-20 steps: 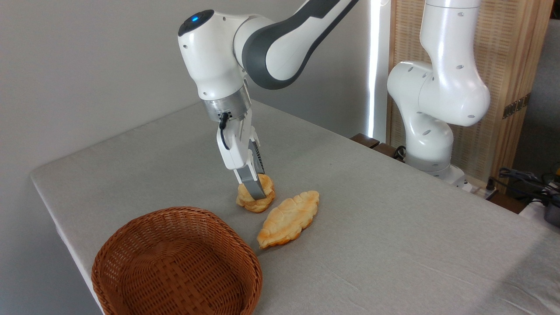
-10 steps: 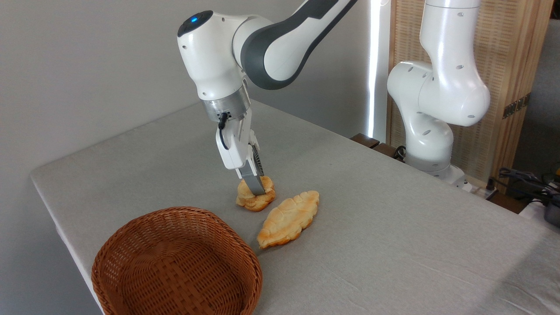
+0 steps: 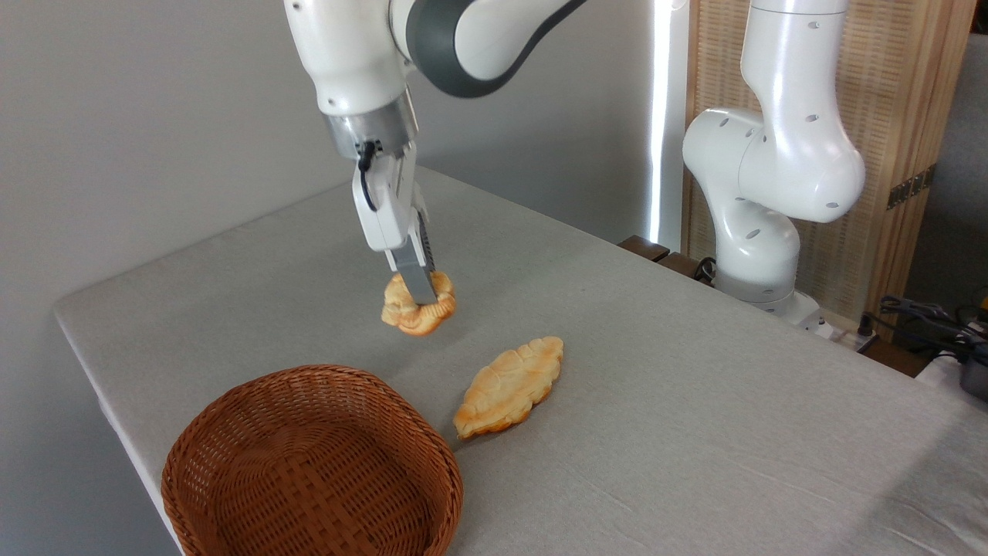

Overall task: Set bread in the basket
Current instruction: 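Lift the held bread rolls and carry them over the wicker basket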

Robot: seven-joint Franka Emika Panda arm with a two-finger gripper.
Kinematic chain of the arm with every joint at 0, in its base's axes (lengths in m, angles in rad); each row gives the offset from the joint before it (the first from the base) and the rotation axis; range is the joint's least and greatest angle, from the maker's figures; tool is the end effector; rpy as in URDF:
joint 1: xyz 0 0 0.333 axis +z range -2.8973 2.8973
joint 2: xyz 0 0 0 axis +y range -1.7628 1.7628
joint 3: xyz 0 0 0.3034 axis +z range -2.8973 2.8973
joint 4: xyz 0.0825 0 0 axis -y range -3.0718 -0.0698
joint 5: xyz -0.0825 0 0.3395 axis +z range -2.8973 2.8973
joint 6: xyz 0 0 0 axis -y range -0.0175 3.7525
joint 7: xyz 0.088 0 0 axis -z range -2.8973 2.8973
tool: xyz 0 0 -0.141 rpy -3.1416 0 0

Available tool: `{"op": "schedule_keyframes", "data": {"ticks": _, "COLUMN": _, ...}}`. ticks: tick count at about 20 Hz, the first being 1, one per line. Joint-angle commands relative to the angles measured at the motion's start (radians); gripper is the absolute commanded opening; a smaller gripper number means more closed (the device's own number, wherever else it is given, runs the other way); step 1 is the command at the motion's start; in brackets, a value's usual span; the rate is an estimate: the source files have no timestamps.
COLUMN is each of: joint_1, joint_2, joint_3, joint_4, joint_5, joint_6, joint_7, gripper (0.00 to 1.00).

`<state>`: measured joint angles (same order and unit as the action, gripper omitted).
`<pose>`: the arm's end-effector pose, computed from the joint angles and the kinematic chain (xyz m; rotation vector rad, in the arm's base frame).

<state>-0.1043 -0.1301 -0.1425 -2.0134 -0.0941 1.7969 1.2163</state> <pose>0.4494 -0.1267 0.4703 2.2866 -1.9974 -0.0662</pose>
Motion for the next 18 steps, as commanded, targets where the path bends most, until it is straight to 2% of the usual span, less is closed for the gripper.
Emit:
{"op": "schedule_keyframes", "data": {"ticks": 1, "joint_1": 0.031, "joint_2": 0.010, "joint_3": 0.037, "joint_4": 0.108, "joint_5": -0.074, "joint_6": -0.066, "joint_7": 0.003, "gripper": 0.16}}
{"op": "schedule_keyframes", "data": {"ticks": 4, "joint_1": 0.032, "joint_2": 0.042, "joint_3": 0.055, "joint_4": 0.154, "joint_5": -0.111, "joint_6": -0.041, "joint_7": -0.046, "gripper": 0.16}}
{"op": "schedule_keyframes", "data": {"ticks": 7, "joint_1": 0.032, "joint_2": 0.090, "joint_3": 0.055, "joint_4": 0.160, "joint_5": -0.110, "joint_6": 0.123, "joint_7": -0.104, "gripper": 0.16}}
{"op": "schedule_keyframes", "data": {"ticks": 12, "joint_1": 0.038, "joint_2": 0.173, "joint_3": 0.058, "joint_4": 0.160, "joint_5": -0.110, "joint_6": 0.309, "joint_7": -0.199, "gripper": 0.18}}
{"op": "schedule_keyframes", "data": {"ticks": 18, "joint_1": 0.046, "joint_2": 0.274, "joint_3": 0.096, "joint_4": 0.160, "joint_5": -0.104, "joint_6": 0.496, "joint_7": -0.205, "gripper": 0.20}}
